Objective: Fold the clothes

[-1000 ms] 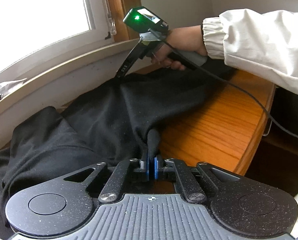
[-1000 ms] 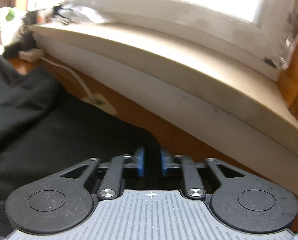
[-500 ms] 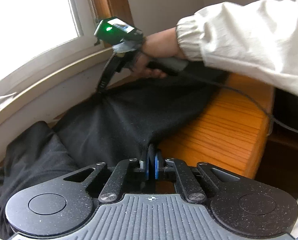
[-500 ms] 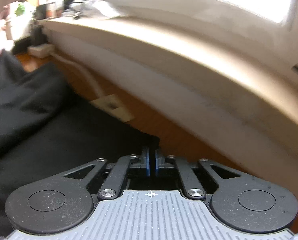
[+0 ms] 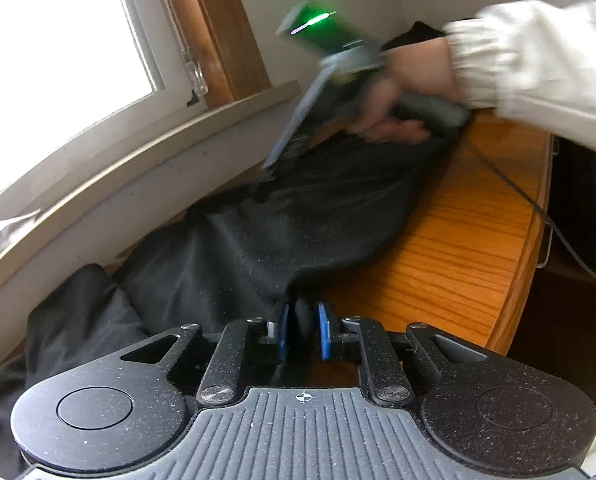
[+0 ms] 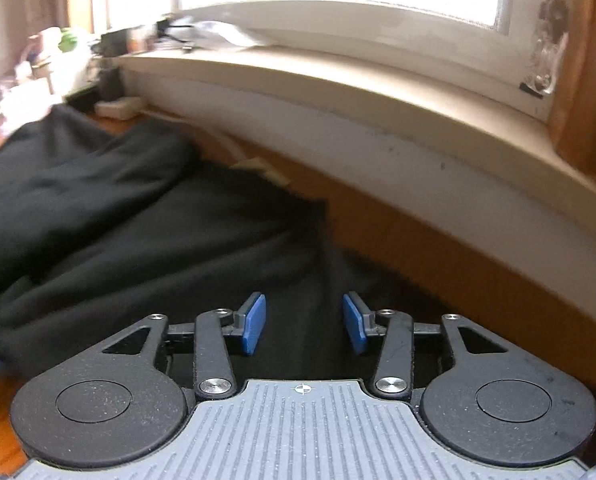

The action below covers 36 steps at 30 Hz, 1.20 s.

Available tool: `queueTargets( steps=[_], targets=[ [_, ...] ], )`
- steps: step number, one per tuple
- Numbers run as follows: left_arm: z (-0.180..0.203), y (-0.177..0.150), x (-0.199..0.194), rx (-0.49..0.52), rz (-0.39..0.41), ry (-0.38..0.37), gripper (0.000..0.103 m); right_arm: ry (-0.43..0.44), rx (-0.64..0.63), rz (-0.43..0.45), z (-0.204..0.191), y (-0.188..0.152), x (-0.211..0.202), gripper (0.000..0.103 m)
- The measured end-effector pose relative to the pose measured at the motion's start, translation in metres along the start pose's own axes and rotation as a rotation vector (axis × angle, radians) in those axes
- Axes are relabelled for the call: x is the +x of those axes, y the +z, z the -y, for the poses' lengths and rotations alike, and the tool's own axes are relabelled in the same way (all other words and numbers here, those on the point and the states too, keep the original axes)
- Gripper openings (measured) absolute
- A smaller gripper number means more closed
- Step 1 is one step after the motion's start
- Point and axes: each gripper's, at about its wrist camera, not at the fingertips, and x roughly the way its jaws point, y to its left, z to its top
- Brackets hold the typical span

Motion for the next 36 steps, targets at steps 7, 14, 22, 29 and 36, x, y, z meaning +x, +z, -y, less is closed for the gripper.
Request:
queueTargets(
  steps=[7,14,22,29,36],
  targets=[
    [-0.028,0.001,-0.012,-0.065,0.052,0.027,0.008,0.053,-0.023,0.034,-0.053,-0.043,-0.061,0.045],
    [-0.048,0.013,-0.011,-0.083,0.055,0.039,0.008,0.105,-0.069,0.047,-0.085,-0.057,-0.077,0.051],
    [-0.061,0.012,-0.008,-0.120,0.036,0.012,0.009,0.065,0.013,0.085,-0.063,-0.040,-0.072,0.008],
    [-0.047,0.010,-0.017,-0.055,0.064,0.052,0.019,0.097,0.130,0.066,-0.037,-0.028,-0.058,0.008],
    [-0.036,0.020,-0.022,0.016,0.110,0.023,0.019,0.097,0.207,0.040,-0.026,-0.033,-0.051,0.012]
  ],
)
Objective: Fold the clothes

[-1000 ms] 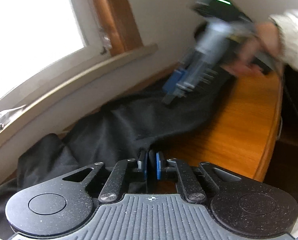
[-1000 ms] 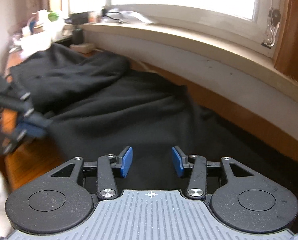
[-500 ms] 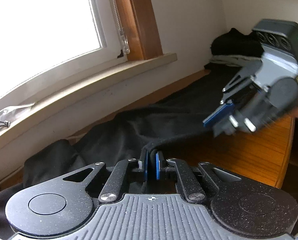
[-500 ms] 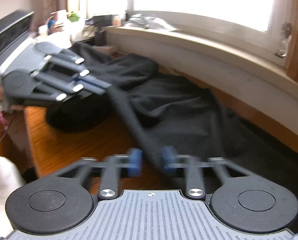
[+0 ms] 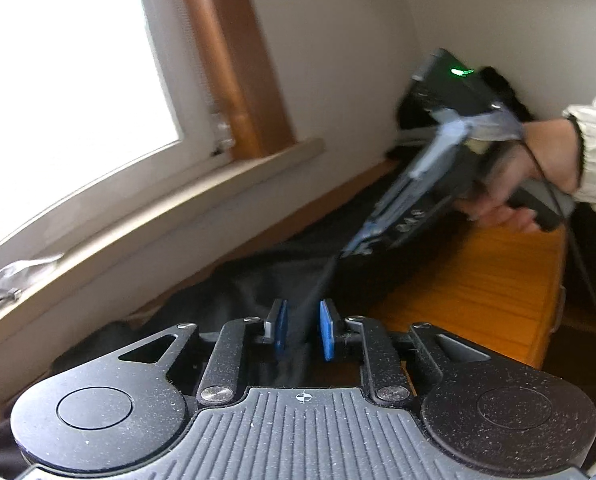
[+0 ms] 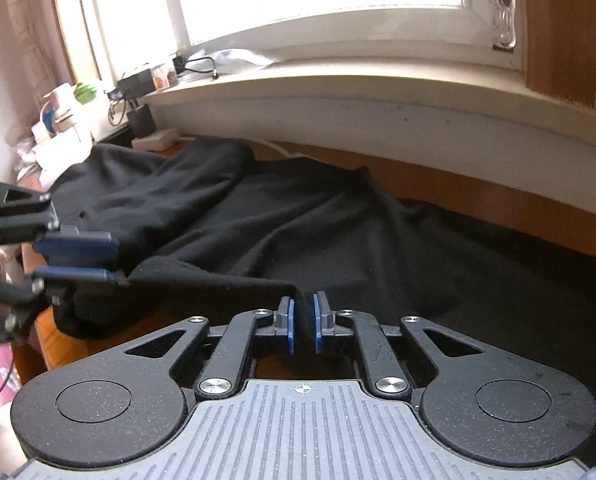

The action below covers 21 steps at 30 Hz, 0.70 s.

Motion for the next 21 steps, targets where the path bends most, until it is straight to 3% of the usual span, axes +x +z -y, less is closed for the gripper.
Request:
queueTargets(
  steps=[1,4,5,6,8,9,13,18,21],
  targets=[
    [0.001,0.001,0.007,0.020,-0.012,0.002,0.020,0.002,-0.001,0.000,0.000,-0.001,-0.001,0.012],
    [0.008,0.003,0.029,0.080,-0.048,0.008,0.038,0.016,-0.003,-0.002,0.001,-0.004,-0.009,0.012],
    [0.010,0.002,0.034,0.101,-0.058,0.011,0.037,0.023,-0.003,-0.002,0.001,-0.006,-0.012,0.012],
    [0.013,0.001,0.040,0.122,-0.068,0.013,0.036,0.025,-0.003,0.002,0.002,-0.008,-0.017,0.013],
    [0.014,-0.006,0.047,0.136,-0.088,0.010,0.005,0.028,0.000,0.022,0.007,-0.011,-0.028,0.015],
    [0.013,-0.010,0.047,0.122,-0.096,-0.013,0.002,0.029,0.001,0.033,0.010,-0.012,-0.034,0.020],
    [0.008,-0.027,0.040,0.086,-0.115,-0.090,0.002,-0.057,-0.021,0.059,0.029,0.000,-0.036,0.034],
    [0.001,-0.044,0.025,0.056,-0.120,-0.158,0.001,-0.183,-0.164,0.020,0.056,0.032,0.013,0.049],
    [-0.003,-0.053,0.015,0.048,-0.120,-0.172,0.001,-0.208,-0.185,-0.033,0.080,0.047,0.051,0.050]
  ],
)
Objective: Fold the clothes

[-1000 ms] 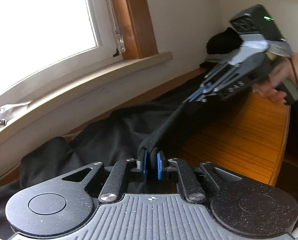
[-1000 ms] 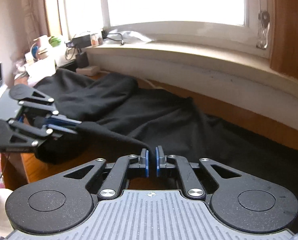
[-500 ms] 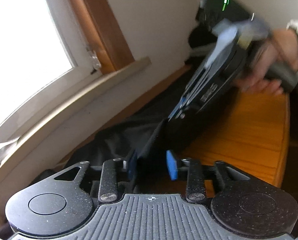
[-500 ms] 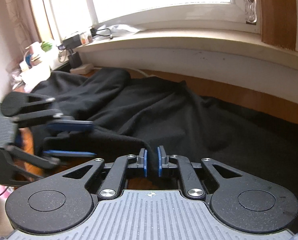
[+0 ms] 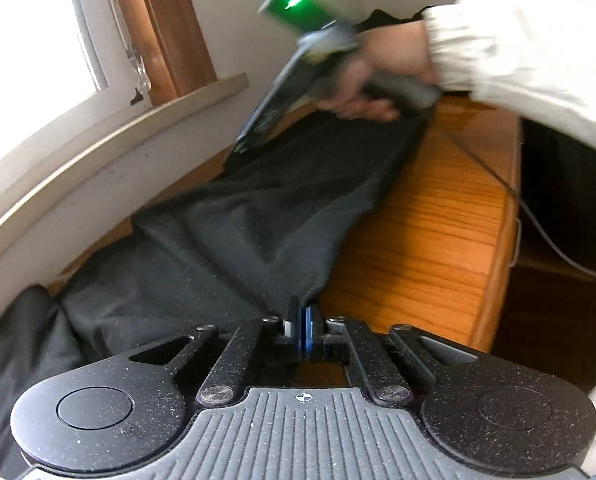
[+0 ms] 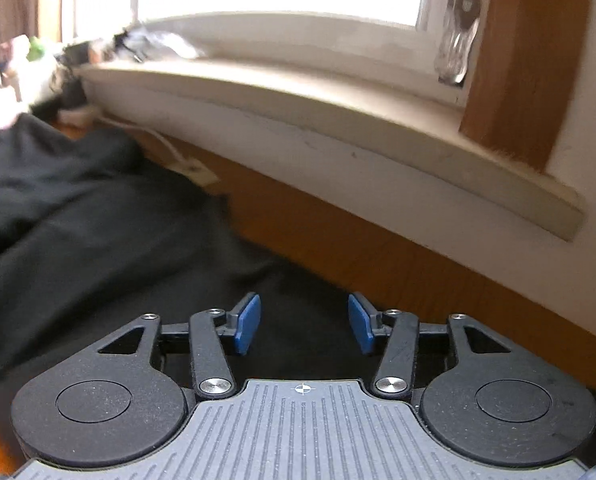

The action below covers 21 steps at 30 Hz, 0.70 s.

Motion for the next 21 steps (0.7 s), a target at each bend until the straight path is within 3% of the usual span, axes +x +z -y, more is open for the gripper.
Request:
queueTargets(
  steps=[5,7,8,10,15,17,21],
  targets=[
    [-0.007,-0.011,-0.009,-0.022,0.013,-0.014,0.001,0.078,0.018,-0.013,0.014,0.000,0.025,0.050],
    [-0.008,-0.011,-0.008,-0.011,0.017,-0.013,0.002,0.089,0.044,-0.004,0.020,-0.002,0.026,0.031],
    [-0.008,-0.009,-0.006,-0.005,0.018,-0.011,0.001,0.069,0.043,0.000,0.020,-0.003,0.026,0.006],
    [-0.007,-0.008,-0.004,-0.005,0.021,-0.009,0.001,0.033,0.049,0.004,0.020,-0.003,0.026,0.005],
    [-0.001,-0.004,0.001,0.000,0.022,0.009,0.001,-0.153,0.038,0.004,0.026,0.001,0.031,0.004],
    [0.002,-0.001,0.003,0.004,0.019,0.012,0.002,-0.131,0.079,0.008,0.033,-0.001,0.030,0.006],
    [-0.007,0.006,0.002,-0.031,0.024,-0.013,0.012,-0.160,0.153,0.051,0.048,-0.012,0.001,0.040]
  ],
)
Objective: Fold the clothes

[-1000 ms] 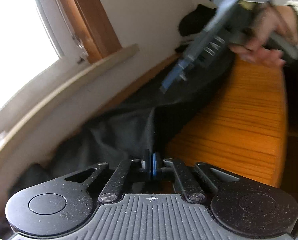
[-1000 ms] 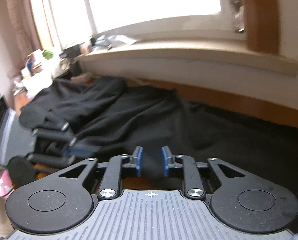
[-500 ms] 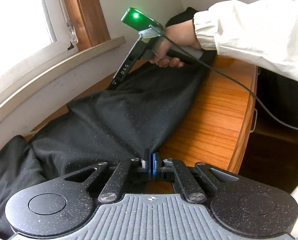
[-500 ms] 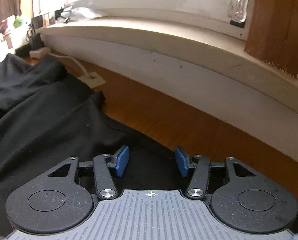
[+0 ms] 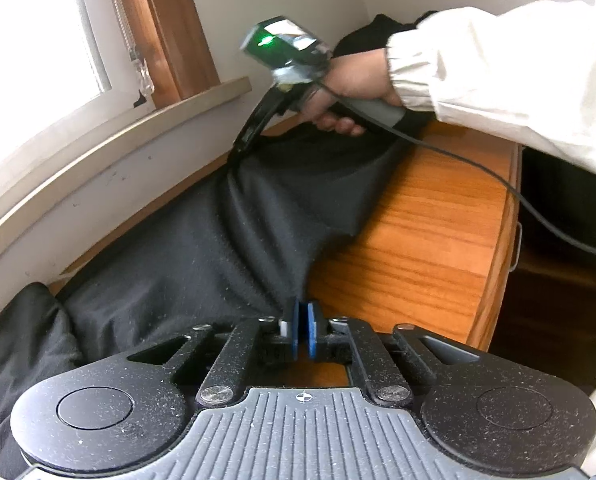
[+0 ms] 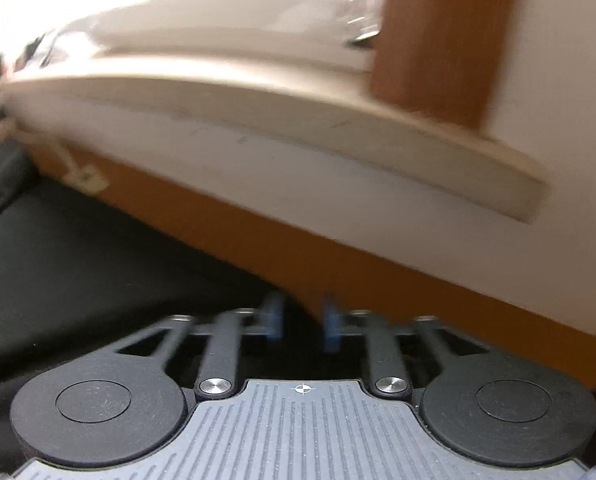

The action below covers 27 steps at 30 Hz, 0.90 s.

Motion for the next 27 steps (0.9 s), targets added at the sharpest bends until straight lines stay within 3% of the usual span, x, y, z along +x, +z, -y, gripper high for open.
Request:
queueTargets(
  steps=[2,4,6,10,15,19,27],
  targets=[
    [-0.012,0.007,-0.006,-0.042,0.026,-0.001,0.028,-0.009,0.051,0.021,0.022,-0.009,-0.023,0.040],
    [-0.028,0.015,-0.012,-0.073,0.058,0.018,0.037,-0.027,0.103,0.029,0.049,-0.027,-0.050,0.046],
    [-0.044,0.025,-0.014,-0.088,0.081,0.047,0.038,-0.053,0.150,0.029,0.070,-0.049,-0.076,0.055],
    [-0.071,0.053,0.018,-0.089,0.084,0.121,0.066,-0.139,0.205,0.025,0.101,-0.097,-0.123,0.058],
    [-0.097,0.072,0.080,-0.098,0.002,0.153,0.065,-0.186,0.285,0.054,0.117,-0.129,-0.155,0.067],
    [-0.105,0.070,0.114,-0.103,-0.103,0.138,0.056,-0.216,0.302,0.074,0.121,-0.138,-0.163,0.067],
    [-0.114,0.037,0.097,-0.152,-0.101,0.139,0.052,-0.353,0.414,0.098,0.141,-0.146,-0.175,0.067]
  ],
)
